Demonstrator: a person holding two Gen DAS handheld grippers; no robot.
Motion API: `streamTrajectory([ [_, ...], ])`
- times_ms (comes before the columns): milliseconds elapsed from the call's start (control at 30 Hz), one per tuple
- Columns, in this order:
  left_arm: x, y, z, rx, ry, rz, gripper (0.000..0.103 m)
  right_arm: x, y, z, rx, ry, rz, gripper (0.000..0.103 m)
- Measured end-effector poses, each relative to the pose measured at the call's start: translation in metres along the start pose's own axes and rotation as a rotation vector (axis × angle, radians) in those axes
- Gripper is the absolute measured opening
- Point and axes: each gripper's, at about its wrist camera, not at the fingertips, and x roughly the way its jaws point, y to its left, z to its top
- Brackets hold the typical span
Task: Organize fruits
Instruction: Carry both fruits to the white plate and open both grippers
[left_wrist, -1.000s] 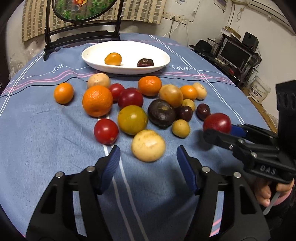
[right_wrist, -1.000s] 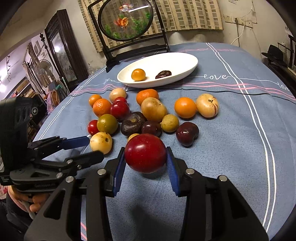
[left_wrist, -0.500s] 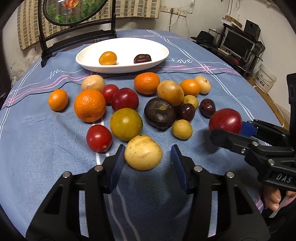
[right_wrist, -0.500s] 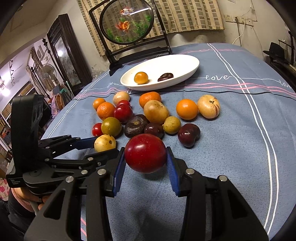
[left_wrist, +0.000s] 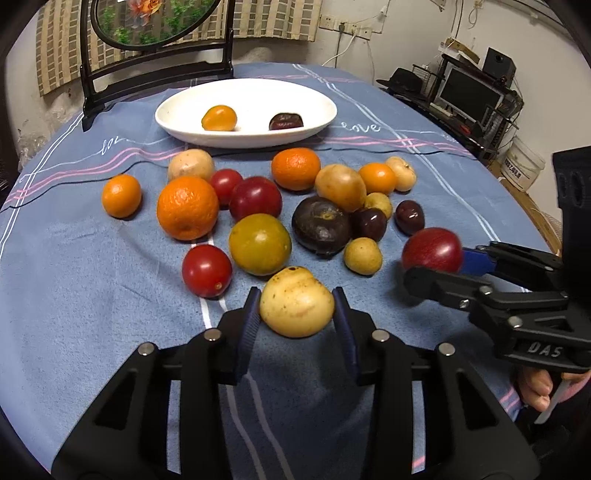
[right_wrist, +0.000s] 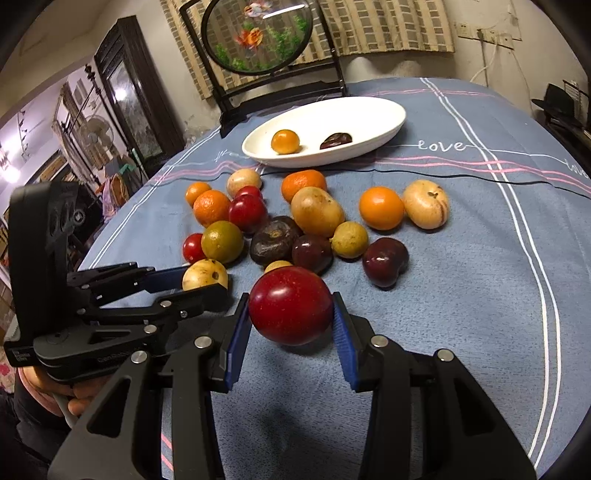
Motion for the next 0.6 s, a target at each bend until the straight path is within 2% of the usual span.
streamTrajectory([
  [100, -0.014, 0.003, 0.010, 0.006, -0.021, -0.034, 0.039, -0.003, 0.005, 0.010, -0.036, 0.012, -0.001, 0.043],
  [200, -0.029, 0.012, 0.031, -0.004, -0.053, -0.085, 0.039, -0.015, 0.008, 0.034, -0.064, -0.032, 0.008, 0.043],
  [333, -0.038, 0.035, 0.077, -0.036, -0.089, -0.118, 0.040, -0.023, 0.002, 0.086, -0.063, -0.111, -0.004, 0.043],
  [400, -0.034, 0.048, 0.101, -0.046, -0.115, -0.106, 0.040, -0.016, -0.005, 0.113, -0.055, -0.152, -0.022, 0.043],
  [500, -0.010, 0.072, 0.138, -0.080, -0.136, -0.050, 0.040, 0.005, -0.023, 0.143, -0.005, -0.185, -0.024, 0.043],
  [600, 0.025, 0.094, 0.169, -0.110, -0.127, -0.005, 0.040, 0.040, -0.043, 0.170, 0.037, -0.159, -0.048, 0.043],
])
